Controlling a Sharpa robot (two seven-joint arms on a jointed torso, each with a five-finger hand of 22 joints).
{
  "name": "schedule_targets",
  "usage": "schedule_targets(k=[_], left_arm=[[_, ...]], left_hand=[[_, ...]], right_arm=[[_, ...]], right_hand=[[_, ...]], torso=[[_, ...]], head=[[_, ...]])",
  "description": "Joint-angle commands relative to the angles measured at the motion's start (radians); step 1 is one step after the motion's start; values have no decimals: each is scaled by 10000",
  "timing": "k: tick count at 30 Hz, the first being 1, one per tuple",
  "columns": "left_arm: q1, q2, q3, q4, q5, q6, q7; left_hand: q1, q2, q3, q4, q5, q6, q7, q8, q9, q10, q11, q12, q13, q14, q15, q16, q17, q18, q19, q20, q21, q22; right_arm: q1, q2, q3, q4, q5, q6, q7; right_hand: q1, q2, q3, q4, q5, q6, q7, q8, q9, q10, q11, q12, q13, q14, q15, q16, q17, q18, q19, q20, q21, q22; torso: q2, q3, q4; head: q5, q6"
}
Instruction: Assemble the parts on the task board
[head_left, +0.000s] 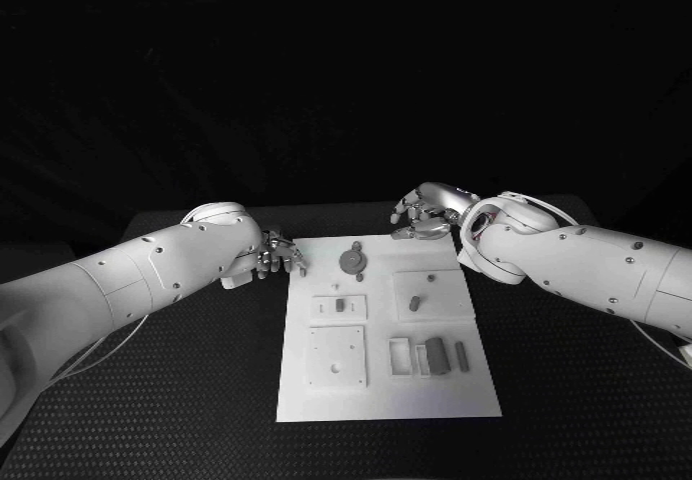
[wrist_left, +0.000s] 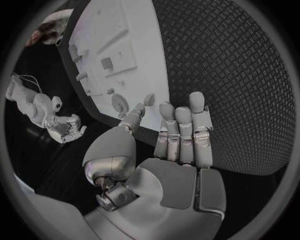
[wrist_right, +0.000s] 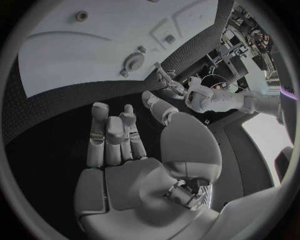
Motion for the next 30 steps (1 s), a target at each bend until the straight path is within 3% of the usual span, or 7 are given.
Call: schedule_targets(k=[1,14,30], left_arm=[[-12,33,4,33,-32,45,193],[-13,127,5,4,266,-121,237],[-142,275,-3,-188,208,-122,239]], left_hand=[[-94,4,7,61,38,-42,127,-48,-19,-72,15,12,-3,-43,-4,15,-16,9,10,65,-65,19],[-57,87,25,60,43,14,112,-46,-60,-29,1,75,11,-3,-17,74,-18,37,69,65,-50,70],[25,203,42,-2,51,44,106,-53,-104,-36,-4,109,12,-1,-22,108,-32,49,87,69,-55,124]], right_arm=[[-6,13,4,1,-1,44,103],[-6,24,4,0,0,56,95],[-6,13,4,5,0,53,88]], right_hand=[[-78,-14,-15,68,52,-159,167,-40,-15,-30,41,-6,-10,-3,100,-66,11,132,31,-13,-63,181],[-77,-8,-14,72,52,-161,170,-40,-16,-30,45,-2,-12,-1,105,-65,12,132,33,-13,-64,182],[-77,-7,-16,75,52,-163,174,-39,-17,-30,48,3,-14,2,109,-63,14,132,37,-14,-65,183]], torso=[[-2,-6,7],[1,-7,12],[7,-5,2]], head=[[-11,8],[-42,-6],[-78,-24]])
